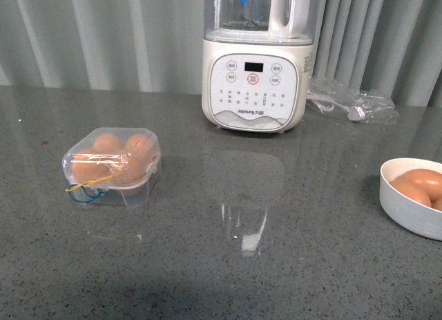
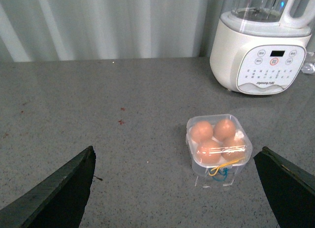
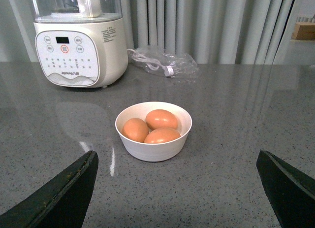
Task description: Put egg into box
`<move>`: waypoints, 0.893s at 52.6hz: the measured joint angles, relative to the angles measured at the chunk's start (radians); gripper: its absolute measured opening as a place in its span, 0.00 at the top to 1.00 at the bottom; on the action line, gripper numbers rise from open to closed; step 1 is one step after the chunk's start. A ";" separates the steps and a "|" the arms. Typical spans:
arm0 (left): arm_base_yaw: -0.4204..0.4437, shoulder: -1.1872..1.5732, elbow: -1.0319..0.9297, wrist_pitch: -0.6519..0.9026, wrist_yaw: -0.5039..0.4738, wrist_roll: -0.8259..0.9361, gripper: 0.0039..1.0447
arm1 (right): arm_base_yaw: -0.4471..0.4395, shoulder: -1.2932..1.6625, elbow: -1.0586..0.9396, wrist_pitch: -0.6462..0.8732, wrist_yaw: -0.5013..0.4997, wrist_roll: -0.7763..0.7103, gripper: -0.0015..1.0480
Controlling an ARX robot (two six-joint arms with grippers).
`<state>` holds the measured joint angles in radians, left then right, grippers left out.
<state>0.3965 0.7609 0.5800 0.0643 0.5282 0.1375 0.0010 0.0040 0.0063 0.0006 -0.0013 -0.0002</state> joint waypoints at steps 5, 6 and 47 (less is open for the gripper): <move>0.002 -0.005 -0.017 -0.010 0.005 0.014 0.06 | 0.000 0.000 0.000 0.000 0.000 0.000 0.07; 0.002 -0.005 -0.019 -0.010 0.005 0.016 0.06 | 0.000 0.000 0.000 0.000 0.000 0.000 0.07; -0.266 -0.295 -0.418 0.235 -0.403 -0.137 0.97 | 0.000 0.000 0.000 0.000 0.000 0.000 0.07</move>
<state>0.1307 0.4660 0.1619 0.2993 0.1249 0.0002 0.0010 0.0040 0.0063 0.0006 -0.0013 -0.0002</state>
